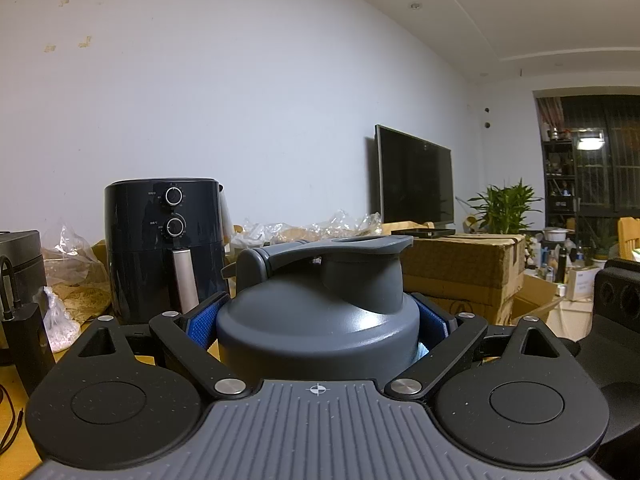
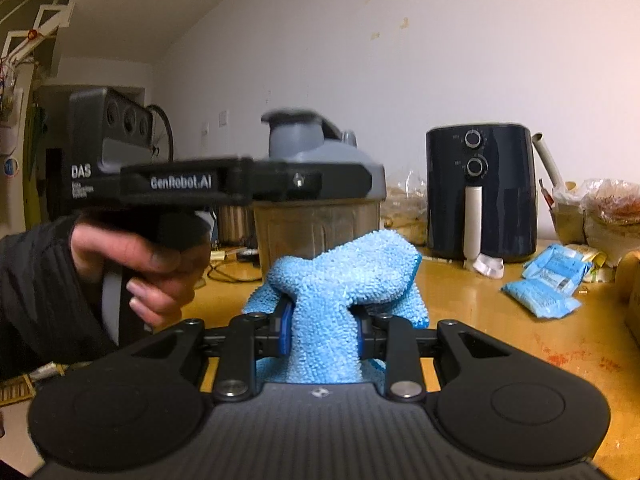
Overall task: Clean container
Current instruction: 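Wipe the bottle's base with the blue cloth in the right gripper, then rub the blue cloth along the bottle's lower side with the right gripper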
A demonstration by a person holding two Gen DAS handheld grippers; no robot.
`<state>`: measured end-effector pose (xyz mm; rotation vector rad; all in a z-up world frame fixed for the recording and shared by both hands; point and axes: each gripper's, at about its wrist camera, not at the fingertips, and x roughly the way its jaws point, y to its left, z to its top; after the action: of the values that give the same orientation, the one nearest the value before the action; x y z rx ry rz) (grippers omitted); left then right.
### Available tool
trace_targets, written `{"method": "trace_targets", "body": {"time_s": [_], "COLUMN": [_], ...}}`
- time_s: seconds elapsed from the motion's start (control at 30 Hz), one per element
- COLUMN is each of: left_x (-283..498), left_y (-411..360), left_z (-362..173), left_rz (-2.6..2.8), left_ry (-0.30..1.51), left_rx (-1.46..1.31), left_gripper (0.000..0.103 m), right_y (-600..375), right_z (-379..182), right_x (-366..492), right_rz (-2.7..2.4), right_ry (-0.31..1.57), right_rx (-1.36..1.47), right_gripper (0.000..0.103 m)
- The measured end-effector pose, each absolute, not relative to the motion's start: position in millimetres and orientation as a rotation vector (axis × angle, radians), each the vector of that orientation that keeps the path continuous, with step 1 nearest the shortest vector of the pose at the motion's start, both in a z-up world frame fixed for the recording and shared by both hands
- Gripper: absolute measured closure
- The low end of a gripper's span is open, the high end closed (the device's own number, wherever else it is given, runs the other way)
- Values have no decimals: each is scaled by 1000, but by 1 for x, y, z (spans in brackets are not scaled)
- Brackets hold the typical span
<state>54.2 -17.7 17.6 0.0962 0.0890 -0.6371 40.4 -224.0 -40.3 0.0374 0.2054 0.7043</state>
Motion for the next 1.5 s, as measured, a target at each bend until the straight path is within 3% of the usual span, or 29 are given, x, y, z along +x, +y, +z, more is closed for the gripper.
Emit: {"method": "trace_targets", "body": {"time_s": [1.17, 1.47, 1.5], "left_x": [53, 53, 53], "left_y": [-21, -22, -22], "left_z": [20, 20, 20], "left_rz": [-612, -605, -603], "left_ry": [93, 96, 96], "left_rx": [102, 105, 105], "left_gripper": [8, 8, 8], "right_y": [-213, -212, -212], "right_z": [-73, -77, -77], "right_x": [60, 64, 64], "right_rz": [728, 729, 726], "right_ry": [402, 433, 433], "right_rx": [-73, -65, -65], "right_gripper": [75, 67, 59]}}
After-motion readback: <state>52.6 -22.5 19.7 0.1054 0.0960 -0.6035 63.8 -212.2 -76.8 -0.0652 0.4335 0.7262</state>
